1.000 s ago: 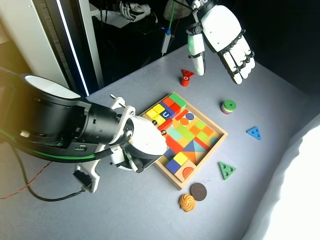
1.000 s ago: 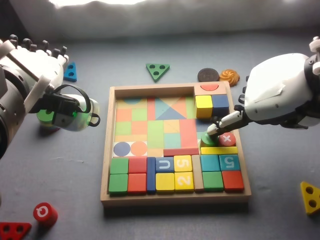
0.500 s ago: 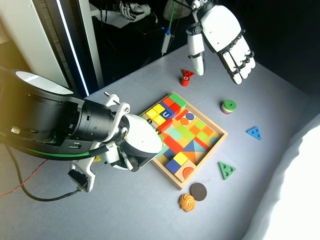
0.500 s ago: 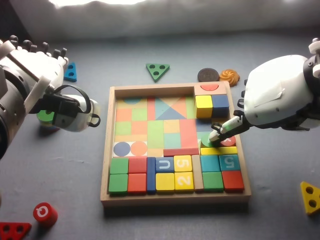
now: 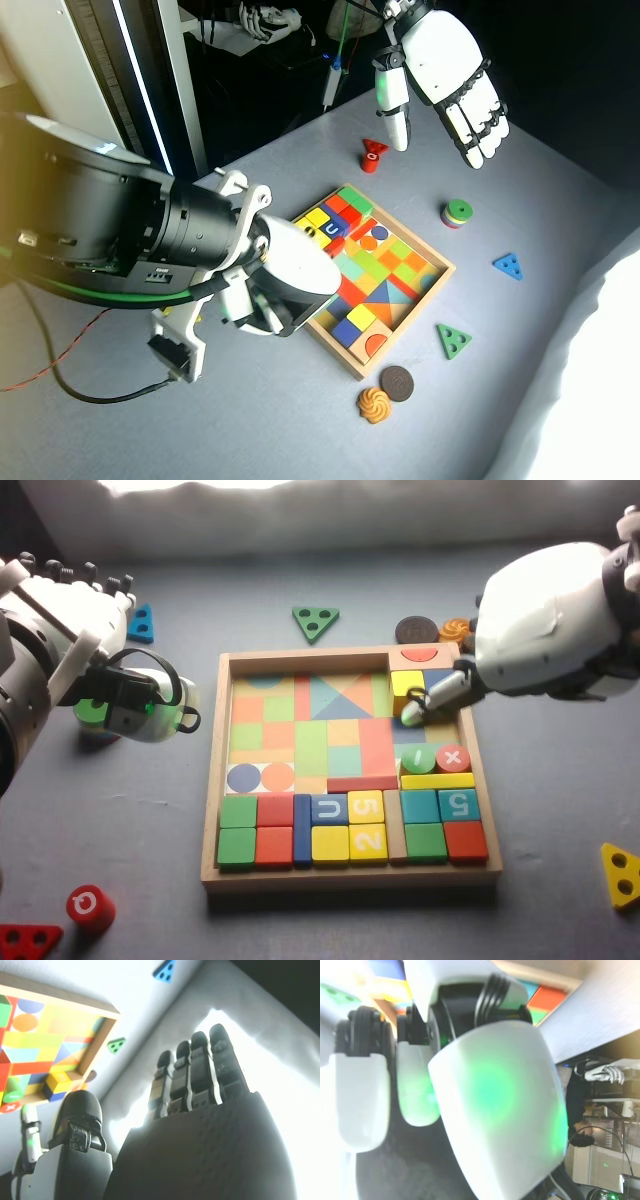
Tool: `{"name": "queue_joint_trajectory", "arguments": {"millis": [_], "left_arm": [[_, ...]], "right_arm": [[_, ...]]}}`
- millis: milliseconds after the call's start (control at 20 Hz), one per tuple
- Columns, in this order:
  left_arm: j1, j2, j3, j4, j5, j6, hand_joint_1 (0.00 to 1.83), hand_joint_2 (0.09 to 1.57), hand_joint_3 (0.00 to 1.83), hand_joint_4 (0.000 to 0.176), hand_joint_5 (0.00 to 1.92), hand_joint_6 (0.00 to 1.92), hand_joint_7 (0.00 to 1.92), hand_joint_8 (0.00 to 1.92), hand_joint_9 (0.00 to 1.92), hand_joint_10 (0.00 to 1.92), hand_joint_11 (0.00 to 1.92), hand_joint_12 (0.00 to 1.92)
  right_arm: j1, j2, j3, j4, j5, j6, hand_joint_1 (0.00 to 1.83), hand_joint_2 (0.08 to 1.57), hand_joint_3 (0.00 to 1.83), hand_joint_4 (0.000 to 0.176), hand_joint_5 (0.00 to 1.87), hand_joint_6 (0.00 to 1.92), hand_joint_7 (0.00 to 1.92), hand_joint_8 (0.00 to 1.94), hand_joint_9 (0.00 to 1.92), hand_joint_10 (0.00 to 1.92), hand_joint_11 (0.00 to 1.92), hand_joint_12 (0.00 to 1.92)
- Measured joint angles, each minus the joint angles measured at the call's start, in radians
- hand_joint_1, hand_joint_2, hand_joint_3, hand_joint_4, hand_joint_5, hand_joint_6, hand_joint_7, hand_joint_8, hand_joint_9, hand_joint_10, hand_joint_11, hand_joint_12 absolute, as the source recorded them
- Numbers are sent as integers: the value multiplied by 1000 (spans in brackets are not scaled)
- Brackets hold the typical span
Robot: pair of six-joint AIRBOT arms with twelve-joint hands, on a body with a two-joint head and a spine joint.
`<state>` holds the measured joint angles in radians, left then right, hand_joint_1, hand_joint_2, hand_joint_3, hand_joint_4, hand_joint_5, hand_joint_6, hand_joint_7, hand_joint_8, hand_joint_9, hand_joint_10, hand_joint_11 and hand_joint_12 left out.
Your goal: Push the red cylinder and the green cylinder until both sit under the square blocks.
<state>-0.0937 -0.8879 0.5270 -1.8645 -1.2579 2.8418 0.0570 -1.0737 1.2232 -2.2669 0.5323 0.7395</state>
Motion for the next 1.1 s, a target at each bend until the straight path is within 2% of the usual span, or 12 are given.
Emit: {"name": "queue_joint_trajectory", "arguments": {"millis": [150,200,400,600,700,750,800,900,1100], "left_arm": [[0,0,0,0,0,0,0,1332,0,0,54,9,57,9,65,9,43,36],[0,0,0,0,-2,0,0,1335,0,0,55,8,61,10,69,10,47,39],[-5,0,-1,-7,0,0,0,1336,2,0,68,0,70,0,74,0,31,61],[-6,-1,-1,-8,-7,4,0,1331,0,0,78,2,79,2,81,2,32,74],[-6,-1,-1,-8,-4,5,0,1327,0,0,49,0,55,0,61,0,13,72],[-6,-1,-1,-9,1,5,0,1325,0,0,67,7,71,6,78,7,34,86],[-6,-1,-3,-9,0,6,0,1328,0,0,82,4,87,4,91,4,6,182],[-6,-1,-3,-14,-6,7,0,1329,0,0,59,0,71,1,78,0,0,174],[-8,-1,-5,-10,6,8,0,1334,1,0,68,1,64,3,67,1,0,157]], "right_arm": [[7,40,-16,31,-46,197,1816,845,730,0,264,2,1655,1941,1810,1921,1906,1921],[-7,68,-39,69,-82,207,1811,831,755,0,271,2,1649,1941,1805,1921,1900,1921],[-82,200,-189,88,-276,200,1826,828,766,0,283,3,1640,1941,1806,1921,1910,1921],[-148,282,-304,135,-381,190,1825,852,728,0,269,0,1628,1941,1796,1921,1892,1921],[-148,285,-326,139,-409,184,1822,847,724,0,279,6,1618,1941,1780,1921,1874,1921],[-164,284,-332,146,-442,183,1826,837,715,0,300,12,1639,1941,1794,1921,1893,1921],[-196,284,-336,146,-470,184,1824,831,710,0,309,14,1645,1941,1798,1921,1899,1921],[-237,283,-336,144,-468,184,1828,843,720,0,301,8,1640,1941,1797,1921,1905,1921],[-235,284,-334,145,-484,184,1831,853,715,0,281,0,1652,1941,1816,1921,1911,1921]]}}
